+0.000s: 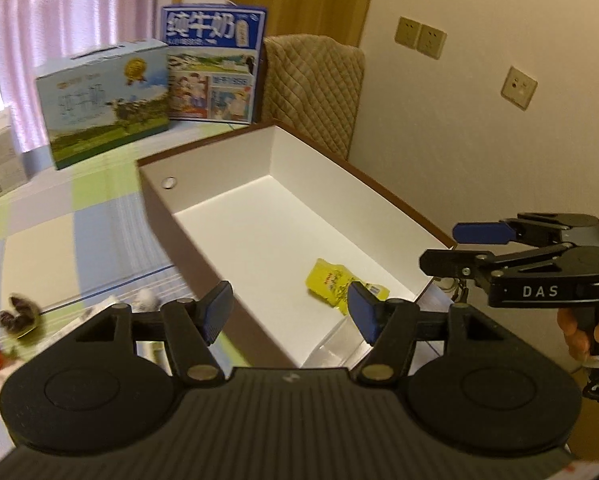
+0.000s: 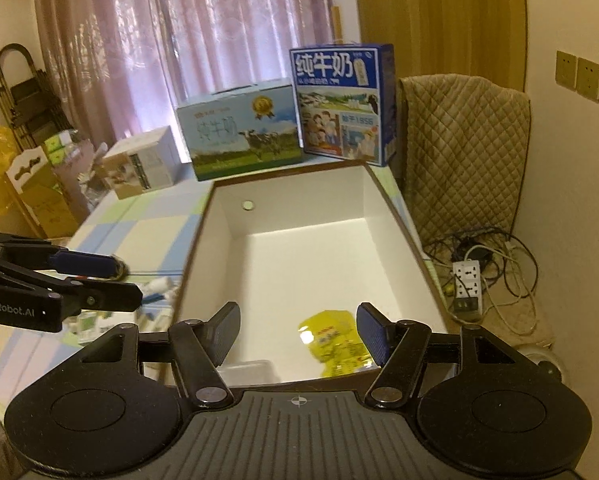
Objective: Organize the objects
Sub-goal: 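Withdraw both tools from the cardboard box back toward the pile, then grasp the cream plastic clip with the right tool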
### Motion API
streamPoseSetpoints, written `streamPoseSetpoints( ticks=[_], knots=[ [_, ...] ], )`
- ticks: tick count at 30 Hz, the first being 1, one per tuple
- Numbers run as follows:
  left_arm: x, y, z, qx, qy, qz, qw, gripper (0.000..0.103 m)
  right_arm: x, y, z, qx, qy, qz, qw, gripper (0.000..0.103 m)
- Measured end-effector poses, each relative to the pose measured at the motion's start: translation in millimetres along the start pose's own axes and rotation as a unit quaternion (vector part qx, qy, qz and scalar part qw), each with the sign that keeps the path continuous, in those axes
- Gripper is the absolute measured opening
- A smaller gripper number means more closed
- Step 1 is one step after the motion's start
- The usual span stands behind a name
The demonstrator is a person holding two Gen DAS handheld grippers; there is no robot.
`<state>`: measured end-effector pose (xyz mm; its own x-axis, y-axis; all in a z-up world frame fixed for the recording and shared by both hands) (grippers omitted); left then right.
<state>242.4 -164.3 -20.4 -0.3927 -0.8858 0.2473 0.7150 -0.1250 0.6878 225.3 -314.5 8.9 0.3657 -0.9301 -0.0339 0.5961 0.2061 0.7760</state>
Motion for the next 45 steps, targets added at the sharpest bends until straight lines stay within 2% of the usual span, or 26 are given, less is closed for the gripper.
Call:
streamPoseSetpoints(
  ticks=[9,15,21,34,45],
  knots=[
    [-35,-22,59,0.018,0.031,0.027,0.9990,0.065,-59,-6,10,0.004,0.031,0.013,0.999,0.062],
    [-66,-50,94,0.022,0.061,0.044,0.9969,0.070,-101,-13,9,0.003,0.066,0.016,0.998,0.062],
    [-96,-74,114,0.018,0.090,0.071,0.9933,0.073,-139,-20,-4,-0.009,0.097,0.023,0.995,0.062],
    [-150,-109,110,-0.007,0.138,0.117,0.9835,0.075,-184,-42,-45,-0.040,0.105,0.048,0.993,0.062],
    [-174,-123,89,-0.024,0.169,0.135,0.9760,0.076,-193,-54,-82,-0.061,0.071,0.057,0.994,0.062]
  ],
)
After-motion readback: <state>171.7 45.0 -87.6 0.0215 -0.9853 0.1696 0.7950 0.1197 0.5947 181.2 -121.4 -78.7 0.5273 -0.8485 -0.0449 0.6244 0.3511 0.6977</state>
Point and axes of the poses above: each gripper's, at about its wrist camera, not at the fingertips, and z roughly against the way its jaws point, x to its right, y to its top, the point moved 9 cm from there along -z, roughly the way its jaws point, and after that the axes turned 8 degrees about z, right-handed, at the moved point
